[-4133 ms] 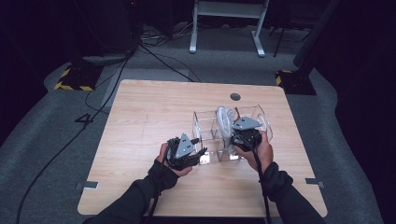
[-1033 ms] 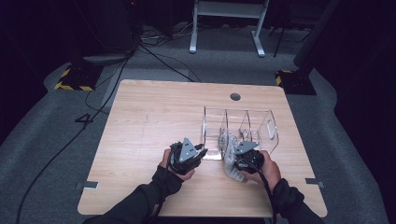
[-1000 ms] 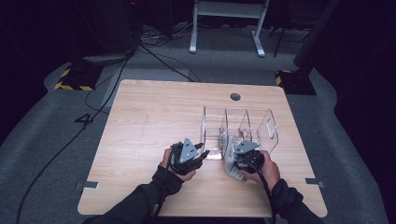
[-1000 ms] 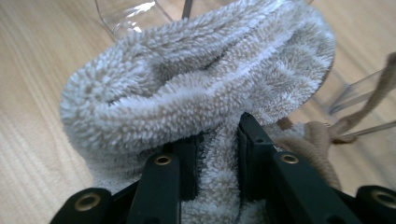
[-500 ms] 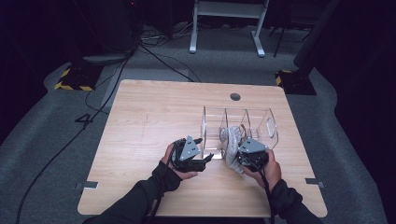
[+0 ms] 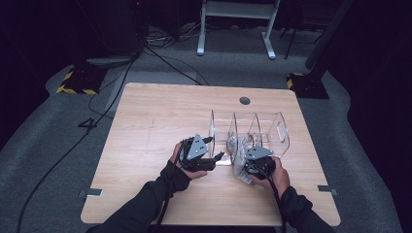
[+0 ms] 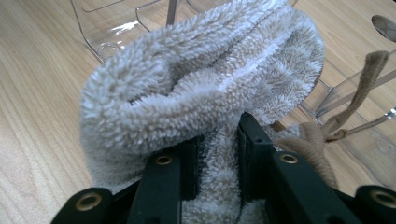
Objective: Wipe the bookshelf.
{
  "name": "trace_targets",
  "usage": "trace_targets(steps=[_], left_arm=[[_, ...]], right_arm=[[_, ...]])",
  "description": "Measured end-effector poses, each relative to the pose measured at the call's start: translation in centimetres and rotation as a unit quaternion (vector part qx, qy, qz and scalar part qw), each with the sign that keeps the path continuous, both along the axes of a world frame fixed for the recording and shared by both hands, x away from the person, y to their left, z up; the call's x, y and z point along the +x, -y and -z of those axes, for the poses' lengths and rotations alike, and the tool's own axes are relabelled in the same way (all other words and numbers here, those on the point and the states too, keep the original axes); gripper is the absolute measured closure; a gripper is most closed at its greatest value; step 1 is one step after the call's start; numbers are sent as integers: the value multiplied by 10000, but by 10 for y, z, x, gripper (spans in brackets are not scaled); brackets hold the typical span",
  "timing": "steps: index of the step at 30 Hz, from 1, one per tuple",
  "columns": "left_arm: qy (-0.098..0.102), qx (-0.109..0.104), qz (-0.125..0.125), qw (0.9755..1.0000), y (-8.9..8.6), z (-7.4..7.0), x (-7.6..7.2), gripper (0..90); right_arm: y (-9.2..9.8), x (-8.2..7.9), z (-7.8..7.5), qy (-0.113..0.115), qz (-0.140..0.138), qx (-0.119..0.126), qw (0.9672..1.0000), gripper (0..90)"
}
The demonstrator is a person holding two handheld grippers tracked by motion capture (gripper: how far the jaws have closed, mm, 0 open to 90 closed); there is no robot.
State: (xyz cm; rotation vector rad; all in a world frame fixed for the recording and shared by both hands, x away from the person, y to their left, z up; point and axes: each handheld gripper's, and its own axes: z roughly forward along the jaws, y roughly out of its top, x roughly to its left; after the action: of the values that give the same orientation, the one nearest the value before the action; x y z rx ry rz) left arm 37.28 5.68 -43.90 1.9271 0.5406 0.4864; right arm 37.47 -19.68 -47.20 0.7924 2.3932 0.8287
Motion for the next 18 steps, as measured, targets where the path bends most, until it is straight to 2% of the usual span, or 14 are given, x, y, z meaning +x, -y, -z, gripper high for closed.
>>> trace_targets(steps=[2, 3, 4, 6, 8, 12, 15, 17, 18], left_arm=[[-34, -4, 32, 10000, -1, -1, 3, 313], [-192, 24, -40, 9998, -1, -2, 8, 310], [-192, 24, -40, 9998, -1, -2, 8, 307], [-354, 121, 19, 9993, 0, 2, 14, 301], [-375, 233, 119, 9990, 2, 5, 17, 299], [-242, 375, 104, 9989, 4, 6, 19, 287], [-208, 261, 155, 9993, 0, 4, 20, 378], [-198, 313, 222, 9991, 0, 2, 20, 381], [-151, 317, 268, 9990, -1, 1, 20, 432]], right_arm=[[0, 1, 0, -28, -10, -2, 10000, 730], [1, 1, 0, -21, -8, -2, 10000, 729], [0, 1, 0, -29, -5, -7, 10000, 729], [0, 1, 0, -29, -9, -13, 10000, 729], [0, 1, 0, -28, -8, -13, 10000, 728], [0, 1, 0, -26, -17, -16, 10000, 729], [0, 1, 0, -18, -18, -18, 10000, 729], [0, 1, 0, -19, -42, -29, 10000, 730], [1, 2, 1, -29, -69, -43, 10000, 731]])
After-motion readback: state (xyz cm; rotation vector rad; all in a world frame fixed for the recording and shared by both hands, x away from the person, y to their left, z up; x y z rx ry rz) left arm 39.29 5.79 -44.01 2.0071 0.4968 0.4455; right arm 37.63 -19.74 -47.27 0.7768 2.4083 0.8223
